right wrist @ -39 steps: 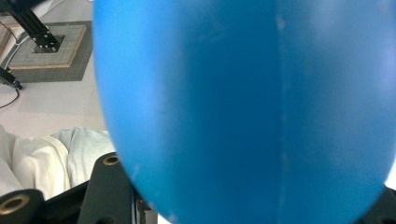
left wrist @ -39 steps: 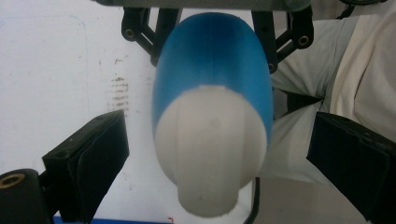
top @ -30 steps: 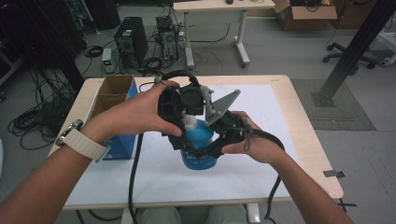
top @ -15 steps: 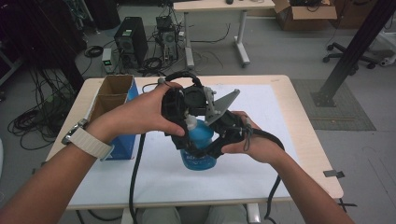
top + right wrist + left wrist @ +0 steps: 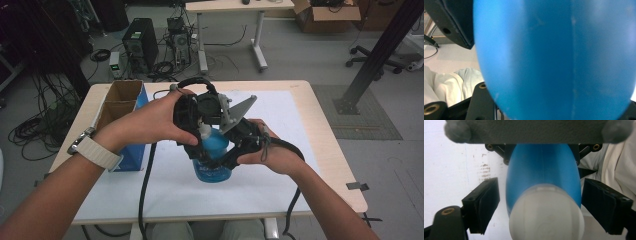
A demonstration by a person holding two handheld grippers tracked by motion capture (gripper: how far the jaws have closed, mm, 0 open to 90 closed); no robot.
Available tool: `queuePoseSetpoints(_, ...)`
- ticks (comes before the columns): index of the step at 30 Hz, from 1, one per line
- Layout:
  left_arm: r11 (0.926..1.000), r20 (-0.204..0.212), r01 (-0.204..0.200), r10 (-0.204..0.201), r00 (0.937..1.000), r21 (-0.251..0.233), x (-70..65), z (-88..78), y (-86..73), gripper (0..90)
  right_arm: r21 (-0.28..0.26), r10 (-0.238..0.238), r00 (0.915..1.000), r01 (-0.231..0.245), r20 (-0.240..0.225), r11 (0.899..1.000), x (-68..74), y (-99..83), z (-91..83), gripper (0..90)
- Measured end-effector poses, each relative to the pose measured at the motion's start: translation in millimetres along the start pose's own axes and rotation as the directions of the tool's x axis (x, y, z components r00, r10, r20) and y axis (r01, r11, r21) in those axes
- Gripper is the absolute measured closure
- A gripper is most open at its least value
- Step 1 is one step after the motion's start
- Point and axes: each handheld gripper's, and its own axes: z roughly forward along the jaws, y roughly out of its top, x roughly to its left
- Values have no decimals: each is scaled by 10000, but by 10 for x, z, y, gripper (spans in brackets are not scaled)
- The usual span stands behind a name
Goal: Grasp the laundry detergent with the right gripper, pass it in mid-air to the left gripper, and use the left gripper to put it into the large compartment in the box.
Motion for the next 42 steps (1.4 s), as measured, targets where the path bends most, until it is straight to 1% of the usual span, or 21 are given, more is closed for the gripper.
queuePoseSetpoints(3,10000,-1,-28,28,10000,12,3,-1,-1,187,56,-88,9999,87,97,9999,-6,-3,1,430)
queuePoseSetpoints(4,10000,30,20,-20,10000,51,-1,1,-2,195,27,67,9999,-66,-85,10000,7,-1,1,430)
queuePoseSetpoints(7,10000,-6,-50,50,10000,39,5,0,0,218,23,66,9999,-66,-101,10000,8,-2,3,430)
queuePoseSetpoints(8,10000,19,8,-8,10000,42,0,2,-2,233,23,57,9999,-57,-96,10000,8,-2,4,430)
queuePoseSetpoints(12,10000,-11,-35,35,10000,13,-3,4,-3,269,35,75,9999,-75,-100,10000,11,0,7,430)
queuePoseSetpoints(15,10000,-10,-1,1,10000,17,-6,4,-8,280,87,-25,10000,25,7,10000,4,-2,12,430)
queuePoseSetpoints(17,10000,-20,-39,39,10000,45,-1,3,-9,286,73,-22,10000,22,-5,10000,3,-2,14,430)
queuePoseSetpoints(19,10000,-11,19,-19,10000,8,-7,7,-13,292,73,-36,10000,36,2,10000,3,-1,14,430)
queuePoseSetpoints(20,10000,-43,-49,49,10000,2,-3,7,-12,304,91,-102,9999,102,70,9999,-3,-2,16,430)
queuePoseSetpoints(21,10000,-11,-35,35,10000,47,-7,9,-14,313,90,-94,9999,93,69,9999,-3,-2,16,430)
queuePoseSetpoints(24,9999,-10,-69,69,10000,78,-9,18,-14,333,73,67,9999,-67,-85,10000,11,-1,16,430)
queuePoseSetpoints(25,9999,-34,-140,140,9999,70,-8,19,-12,347,103,70,9999,-69,-87,9999,13,-2,18,430)
queuePoseSetpoints(27,9999,-33,-117,117,9999,37,-11,18,-10,364,119,36,10000,-35,-81,9999,12,-4,21,430)
queuePoseSetpoints(34,9997,-38,-221,221,9997,76,-16,25,-8,375,125,34,9999,-33,-98,9999,16,-9,26,431)
queuePoseSetpoints(38,9998,-76,-205,205,9998,63,-20,28,-12,376,141,36,10000,-35,-57,9999,16,-8,24,430)
queuePoseSetpoints(42,9993,-182,-226,231,9996,282,-38,29,4,378,129,-62,10000,62,-29,9999,21,-12,30,430)
